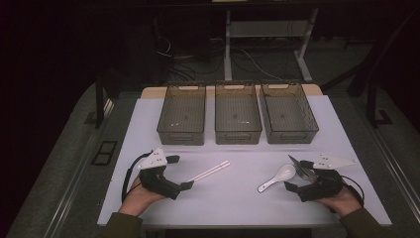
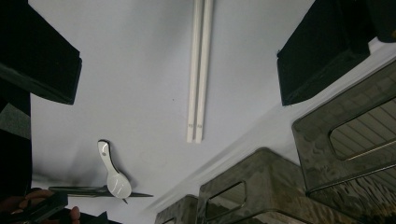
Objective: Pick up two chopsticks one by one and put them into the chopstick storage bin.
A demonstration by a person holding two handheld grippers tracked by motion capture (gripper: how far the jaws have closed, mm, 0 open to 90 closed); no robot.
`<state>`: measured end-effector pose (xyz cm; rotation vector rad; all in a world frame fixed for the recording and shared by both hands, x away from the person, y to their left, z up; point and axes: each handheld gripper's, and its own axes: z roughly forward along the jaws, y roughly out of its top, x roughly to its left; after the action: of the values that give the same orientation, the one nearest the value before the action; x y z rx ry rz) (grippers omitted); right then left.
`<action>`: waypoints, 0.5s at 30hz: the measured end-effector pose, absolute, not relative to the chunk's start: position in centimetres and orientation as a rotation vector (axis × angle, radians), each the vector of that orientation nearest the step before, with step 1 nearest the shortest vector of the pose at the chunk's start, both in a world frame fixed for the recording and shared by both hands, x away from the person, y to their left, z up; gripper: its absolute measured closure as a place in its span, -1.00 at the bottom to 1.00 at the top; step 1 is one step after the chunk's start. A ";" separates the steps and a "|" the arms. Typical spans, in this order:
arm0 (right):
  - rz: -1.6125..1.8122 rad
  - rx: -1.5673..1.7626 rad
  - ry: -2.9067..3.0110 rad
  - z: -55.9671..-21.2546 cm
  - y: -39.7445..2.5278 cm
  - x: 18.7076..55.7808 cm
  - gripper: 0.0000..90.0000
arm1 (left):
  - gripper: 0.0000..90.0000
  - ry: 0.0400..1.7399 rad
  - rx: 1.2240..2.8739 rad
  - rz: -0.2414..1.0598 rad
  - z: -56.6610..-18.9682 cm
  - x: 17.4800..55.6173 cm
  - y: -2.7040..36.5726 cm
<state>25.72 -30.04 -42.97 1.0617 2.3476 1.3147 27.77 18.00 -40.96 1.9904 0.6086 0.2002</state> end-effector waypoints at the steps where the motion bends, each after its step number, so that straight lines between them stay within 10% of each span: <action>1: 1.316 1.062 2.346 -43.0 -30.1 25.7 -0.99 | -1.00 0.609 1.991 0.201 -41.0 27.8 18.0; 15: 1.328 1.071 2.339 -43.0 -30.3 25.7 -0.99 | -1.00 0.591 2.004 0.196 -40.5 28.2 17.3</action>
<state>25.73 -30.30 -42.96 1.0706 2.3387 1.3281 28.18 17.30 -40.55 2.0042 0.5906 0.1964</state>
